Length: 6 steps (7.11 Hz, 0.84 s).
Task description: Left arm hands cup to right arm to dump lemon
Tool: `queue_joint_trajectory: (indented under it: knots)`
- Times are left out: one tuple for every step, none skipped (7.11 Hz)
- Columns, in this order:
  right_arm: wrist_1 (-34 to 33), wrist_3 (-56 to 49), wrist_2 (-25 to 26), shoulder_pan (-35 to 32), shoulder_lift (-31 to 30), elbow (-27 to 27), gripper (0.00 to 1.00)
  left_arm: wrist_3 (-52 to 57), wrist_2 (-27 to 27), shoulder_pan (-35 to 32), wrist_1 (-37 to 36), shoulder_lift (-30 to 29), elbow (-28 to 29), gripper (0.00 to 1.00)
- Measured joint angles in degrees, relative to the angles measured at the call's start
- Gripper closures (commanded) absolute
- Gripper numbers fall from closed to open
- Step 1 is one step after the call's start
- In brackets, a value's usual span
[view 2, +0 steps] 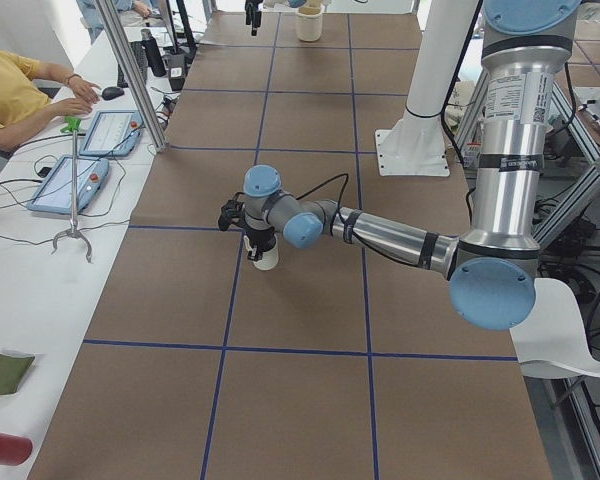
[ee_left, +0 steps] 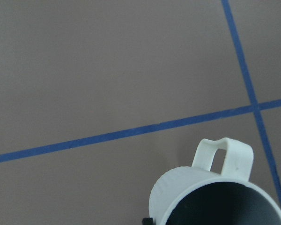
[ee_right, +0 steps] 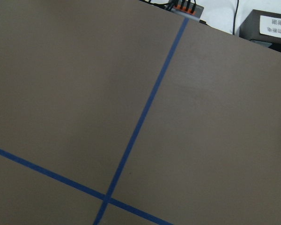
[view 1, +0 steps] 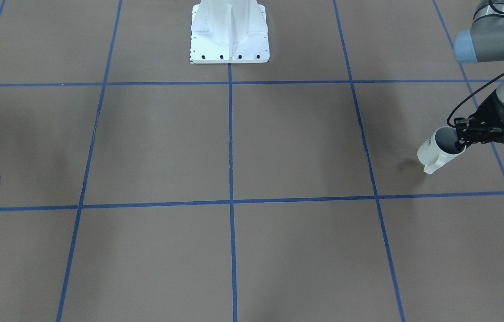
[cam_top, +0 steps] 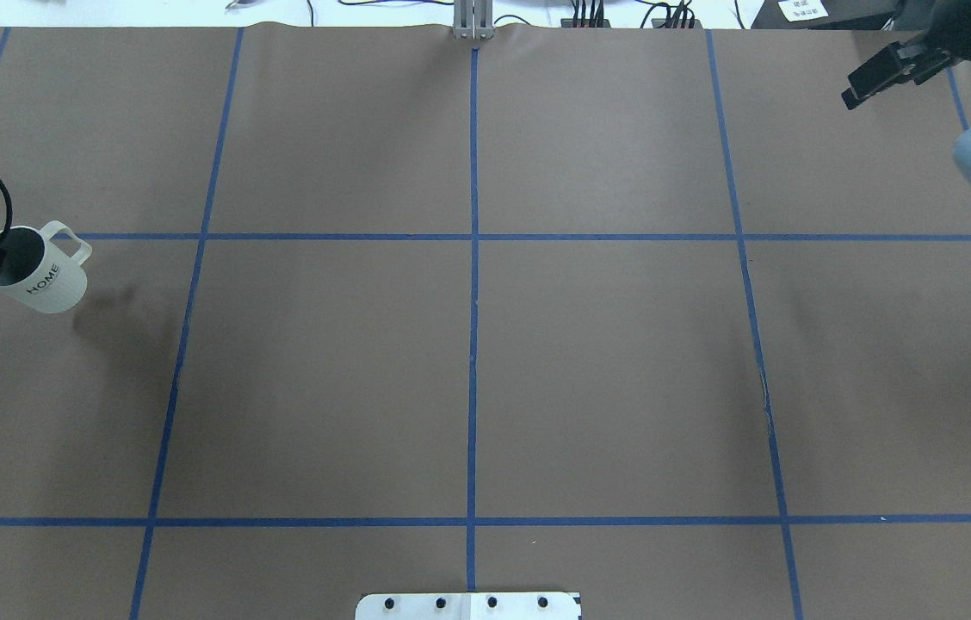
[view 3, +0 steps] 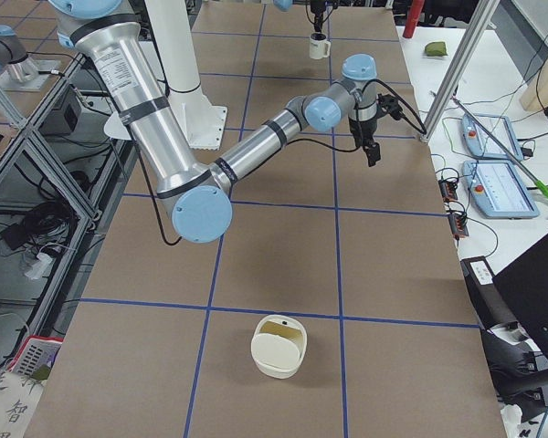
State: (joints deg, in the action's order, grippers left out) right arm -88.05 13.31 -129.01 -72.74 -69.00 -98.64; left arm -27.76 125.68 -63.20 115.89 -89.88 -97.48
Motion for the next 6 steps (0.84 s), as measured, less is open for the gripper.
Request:
queue_joint_trajectory:
  knots:
    - [-0.1, -2.7, -1.0, -2.9, -1.7, 1.1, 0.00, 0.3, 0.0, 0.1, 4.5, 0.8, 3.3, 0.87]
    - [-0.1, -6.5, -1.6, -5.0, -2.6, 2.9, 0.00, 0.4, 0.4, 0.2, 8.4, 1.1, 6.2, 0.33]
    - [-0.2, -10.5, -1.9, -6.5, -3.1, 4.8, 0.00, 0.4, 1.8, 0.1, 10.4, 1.1, 7.7, 0.00]
    - [-0.3, -13.5, -2.1, -7.6, -3.8, 6.1, 0.00, 0.4, 3.9, 0.1, 11.4, 1.1, 8.3, 0.00]
    - [-0.5, -15.9, -2.3, -8.4, -4.4, 6.8, 0.00, 0.5, 5.4, -0.5, 11.6, 0.9, 8.2, 0.00]
    - [-1.1, -17.6, -2.5, -9.0, -4.7, 7.2, 0.00, 0.5, 6.6, -1.9, 11.2, 0.7, 8.0, 0.00]
